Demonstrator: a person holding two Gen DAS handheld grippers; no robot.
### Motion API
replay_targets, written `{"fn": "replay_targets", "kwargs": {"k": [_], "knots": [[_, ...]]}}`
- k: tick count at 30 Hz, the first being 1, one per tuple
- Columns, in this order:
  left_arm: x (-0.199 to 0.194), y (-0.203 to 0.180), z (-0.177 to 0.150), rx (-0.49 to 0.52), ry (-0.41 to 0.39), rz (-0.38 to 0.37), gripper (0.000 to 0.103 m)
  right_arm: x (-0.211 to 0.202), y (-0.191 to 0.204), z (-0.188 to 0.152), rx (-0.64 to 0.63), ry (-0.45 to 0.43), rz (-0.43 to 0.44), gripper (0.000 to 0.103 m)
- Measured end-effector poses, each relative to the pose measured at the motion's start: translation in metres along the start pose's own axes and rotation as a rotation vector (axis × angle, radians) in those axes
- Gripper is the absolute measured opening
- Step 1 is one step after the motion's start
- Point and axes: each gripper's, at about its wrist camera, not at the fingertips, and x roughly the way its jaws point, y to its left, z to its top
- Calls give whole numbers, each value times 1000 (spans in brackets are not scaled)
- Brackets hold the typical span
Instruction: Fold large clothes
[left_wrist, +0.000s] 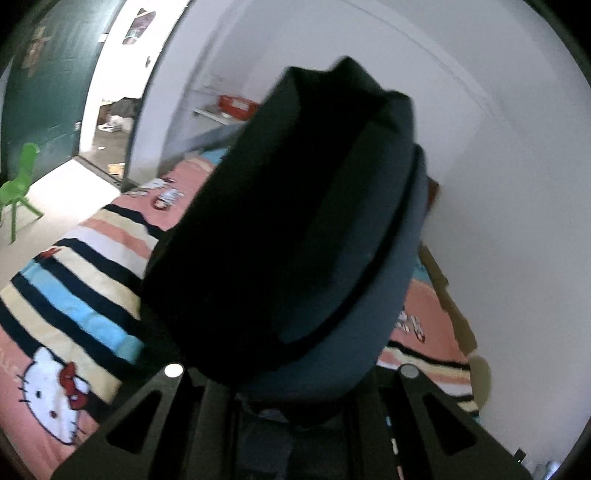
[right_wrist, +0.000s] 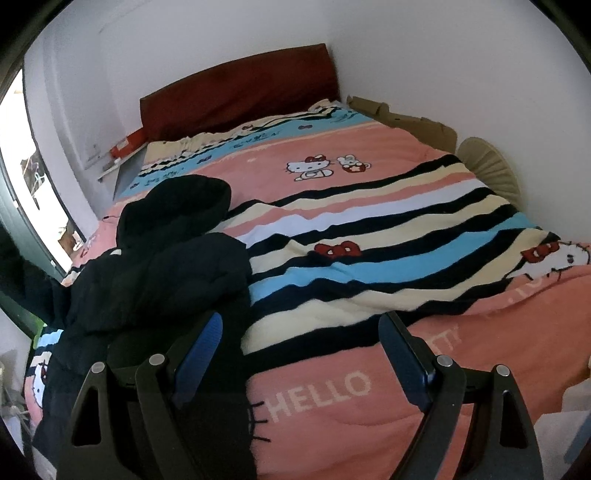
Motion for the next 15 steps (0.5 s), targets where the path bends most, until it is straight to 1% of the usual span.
{"fn": "replay_targets", "kwargs": {"k": [3, 6, 8, 13, 15], "knots": [[28, -37, -19, 42, 47, -8, 10, 1, -10, 0, 10, 0, -2, 86], [54, -63, -39, 88, 87, 2, 10, 3, -21, 0, 32, 6, -8, 86], [77, -79, -59, 112, 125, 11, 10, 5, -29, -1, 50, 11, -15, 86], [130, -107, -116, 136, 219, 34, 10, 14, -42, -5, 80, 29, -25, 86], [153, -109, -134, 147, 255, 50, 10, 17, -47, -7, 88, 36, -30, 86]]}}
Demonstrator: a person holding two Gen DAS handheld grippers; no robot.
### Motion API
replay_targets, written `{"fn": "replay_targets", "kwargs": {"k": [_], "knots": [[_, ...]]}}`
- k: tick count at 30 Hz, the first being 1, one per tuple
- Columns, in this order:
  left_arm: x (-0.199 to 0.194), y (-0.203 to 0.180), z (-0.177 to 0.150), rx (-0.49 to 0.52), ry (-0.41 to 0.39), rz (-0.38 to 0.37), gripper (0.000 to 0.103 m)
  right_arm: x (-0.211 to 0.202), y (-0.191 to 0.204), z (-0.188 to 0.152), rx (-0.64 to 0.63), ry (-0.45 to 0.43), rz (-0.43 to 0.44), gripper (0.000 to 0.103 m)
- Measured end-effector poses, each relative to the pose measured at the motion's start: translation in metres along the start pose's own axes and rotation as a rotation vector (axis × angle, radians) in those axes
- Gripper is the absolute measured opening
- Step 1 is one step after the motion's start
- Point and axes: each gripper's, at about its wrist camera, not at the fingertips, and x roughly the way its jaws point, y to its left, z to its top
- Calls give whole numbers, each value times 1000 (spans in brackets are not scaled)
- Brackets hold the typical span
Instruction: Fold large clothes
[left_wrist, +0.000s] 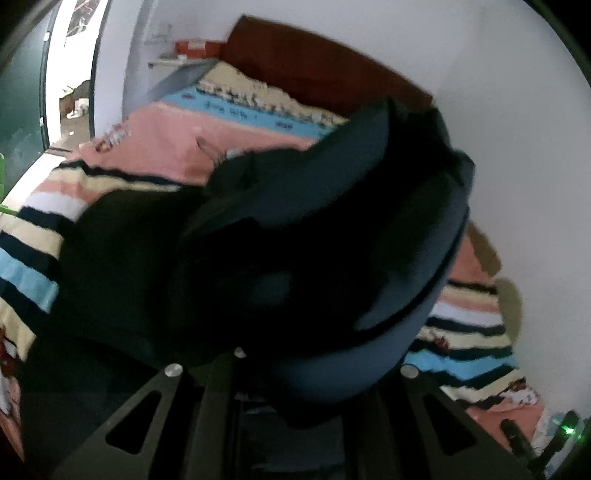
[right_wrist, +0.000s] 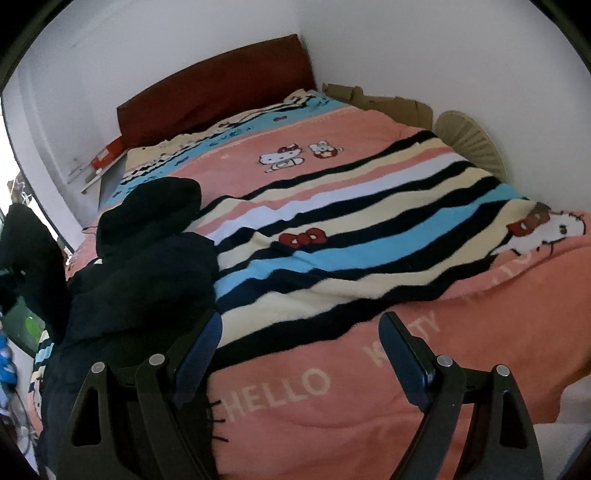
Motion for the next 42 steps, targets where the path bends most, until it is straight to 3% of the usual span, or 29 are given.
{"fn": "replay_targets", "kwargs": {"k": [4, 10, 12, 16, 19, 26, 30, 32, 35, 38, 42], "knots": [[49, -4, -29, 27, 67, 35, 10, 5, -7, -2, 13, 12, -8, 86], [88, -10, -57, 81, 144, 98, 11, 13, -10, -7, 18, 34, -11, 86], [91, -13, -59, 96, 154, 84, 19, 15, -8, -9, 13, 42, -10, 86], [87, -15, -59, 118, 174, 29, 37, 13, 3, -11, -10, 46, -4, 86], [78, -18, -58, 134, 176, 10, 42, 10, 13, -12, -30, 44, 3, 86], [42, -13, -51, 147, 176, -86, 43, -6, 37, -14, -80, 28, 21, 86], [12, -10, -43, 166, 143, -162, 43, -14, 51, -13, -94, 15, 27, 87], [0, -5, -38, 187, 126, -164, 43, -18, 63, -12, -110, 7, 31, 88], [-22, 15, -25, 233, 81, -119, 43, -20, 86, -10, -139, -2, 42, 88], [-37, 50, -9, 288, 29, 0, 43, -18, 118, -7, -166, 0, 85, 89], [-41, 120, 11, 244, 44, 97, 43, -6, 177, -1, -236, 8, 117, 89]]}}
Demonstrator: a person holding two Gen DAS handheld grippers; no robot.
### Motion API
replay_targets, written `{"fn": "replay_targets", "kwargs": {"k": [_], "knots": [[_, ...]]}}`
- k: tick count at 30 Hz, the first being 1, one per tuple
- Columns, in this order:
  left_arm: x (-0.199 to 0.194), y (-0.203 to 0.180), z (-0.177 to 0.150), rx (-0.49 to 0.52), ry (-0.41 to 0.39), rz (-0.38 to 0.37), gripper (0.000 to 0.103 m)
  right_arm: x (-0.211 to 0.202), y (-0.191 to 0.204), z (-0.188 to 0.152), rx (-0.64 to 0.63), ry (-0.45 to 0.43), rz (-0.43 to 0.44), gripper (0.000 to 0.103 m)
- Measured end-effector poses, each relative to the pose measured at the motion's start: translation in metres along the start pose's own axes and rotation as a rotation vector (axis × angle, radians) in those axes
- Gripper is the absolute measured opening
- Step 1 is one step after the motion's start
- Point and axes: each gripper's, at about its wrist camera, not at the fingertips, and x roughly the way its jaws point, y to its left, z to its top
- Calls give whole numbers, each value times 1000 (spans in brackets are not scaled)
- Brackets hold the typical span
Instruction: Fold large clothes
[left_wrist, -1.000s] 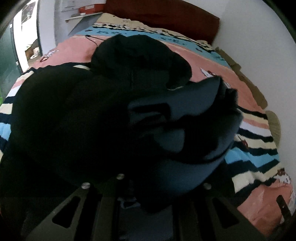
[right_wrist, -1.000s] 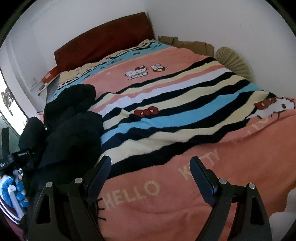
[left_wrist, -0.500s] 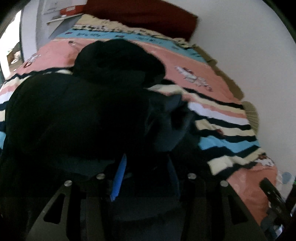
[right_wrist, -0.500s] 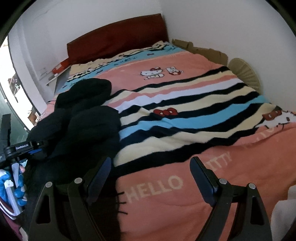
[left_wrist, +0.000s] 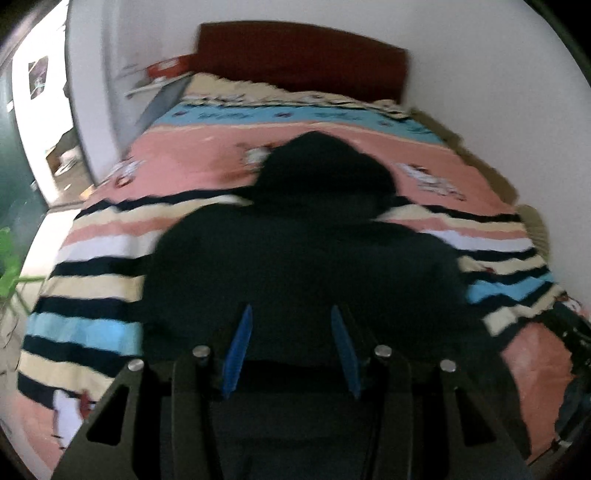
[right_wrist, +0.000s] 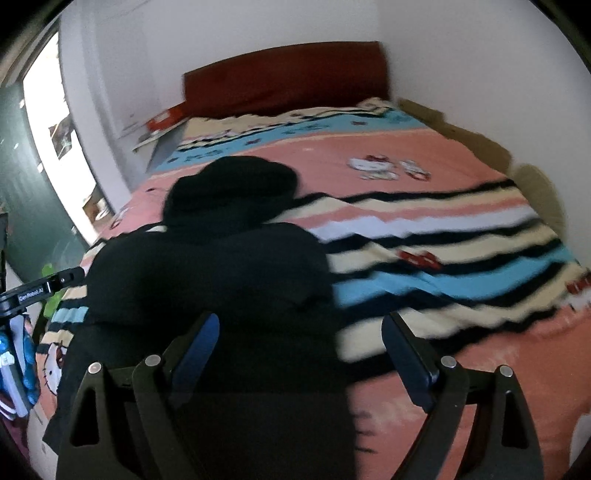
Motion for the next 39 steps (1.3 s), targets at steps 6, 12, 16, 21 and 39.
{"fn": "replay_targets", "kwargs": {"k": [6, 12, 16, 21, 39], "knots": [[20, 76, 12, -95, -27, 24, 43, 59, 80, 26, -55, 51, 56, 89], [75, 95, 35, -126, -35, 8, 43, 125, 127, 36, -107, 120, 49, 89], [120, 88, 37, -94, 16, 10, 43, 164, 133, 38, -143, 157, 23, 89], [160, 81, 17, -67, 46, 8, 44, 200, 123, 30, -167, 187, 24, 89], [123, 62, -4, -97, 68, 47, 45, 187, 106, 19, -228, 200, 39, 93]]}}
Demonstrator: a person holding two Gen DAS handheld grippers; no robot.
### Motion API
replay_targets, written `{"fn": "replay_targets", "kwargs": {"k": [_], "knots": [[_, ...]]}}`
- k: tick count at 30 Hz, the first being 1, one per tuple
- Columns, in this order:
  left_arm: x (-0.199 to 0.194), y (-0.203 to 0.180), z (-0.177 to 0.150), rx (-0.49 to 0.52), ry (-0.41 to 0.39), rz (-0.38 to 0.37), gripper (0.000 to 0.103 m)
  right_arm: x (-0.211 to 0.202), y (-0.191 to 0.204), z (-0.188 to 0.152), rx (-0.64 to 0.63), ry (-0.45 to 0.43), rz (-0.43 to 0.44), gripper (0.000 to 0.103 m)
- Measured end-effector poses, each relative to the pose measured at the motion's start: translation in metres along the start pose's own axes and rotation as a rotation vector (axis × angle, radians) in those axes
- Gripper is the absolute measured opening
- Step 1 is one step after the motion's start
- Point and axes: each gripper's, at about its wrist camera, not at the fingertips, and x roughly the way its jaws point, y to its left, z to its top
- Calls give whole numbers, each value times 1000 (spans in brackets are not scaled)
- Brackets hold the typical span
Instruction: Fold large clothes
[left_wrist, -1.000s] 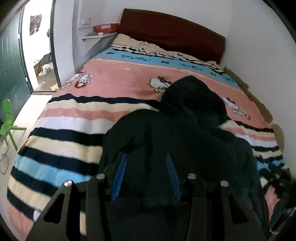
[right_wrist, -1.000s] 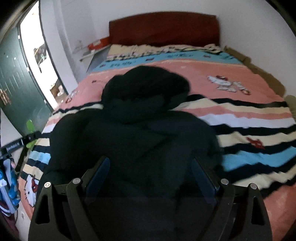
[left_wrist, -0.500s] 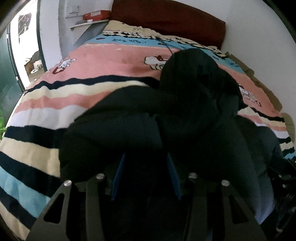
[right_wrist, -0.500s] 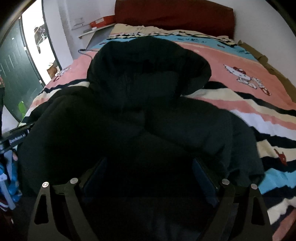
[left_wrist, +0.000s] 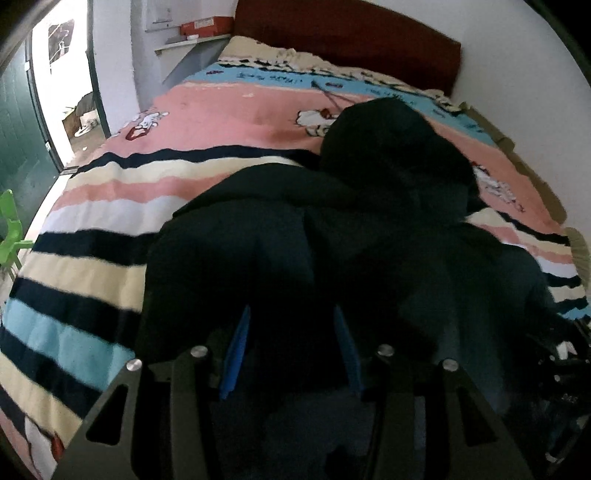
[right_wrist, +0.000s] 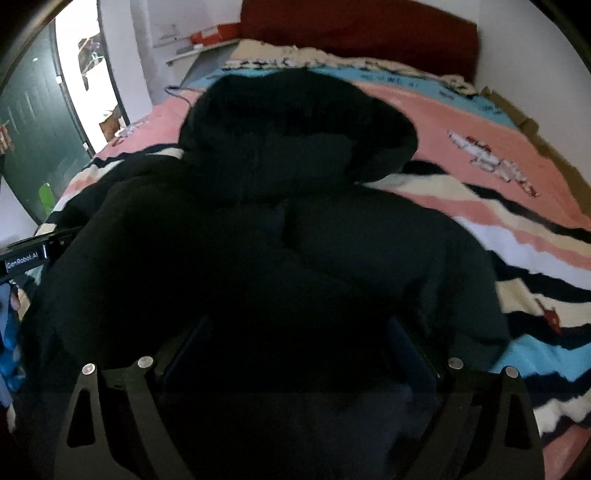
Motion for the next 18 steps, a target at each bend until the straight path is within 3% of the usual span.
{"fn": "replay_targets", "kwargs": {"k": [4, 8, 13, 18], "knots": [[7, -8, -20, 10, 38, 21, 47, -1, -5, -19, 15, 19, 14, 93], [15, -10, -33, 27, 44, 54, 50, 20, -15, -33, 86, 78, 61, 101], [10, -12, -28, 21, 100, 80, 50, 23, -14, -34, 97, 98, 55, 101], [-18, -3, -18, 15, 61, 43, 50, -3, -17, -32, 75, 82, 37, 101]]}}
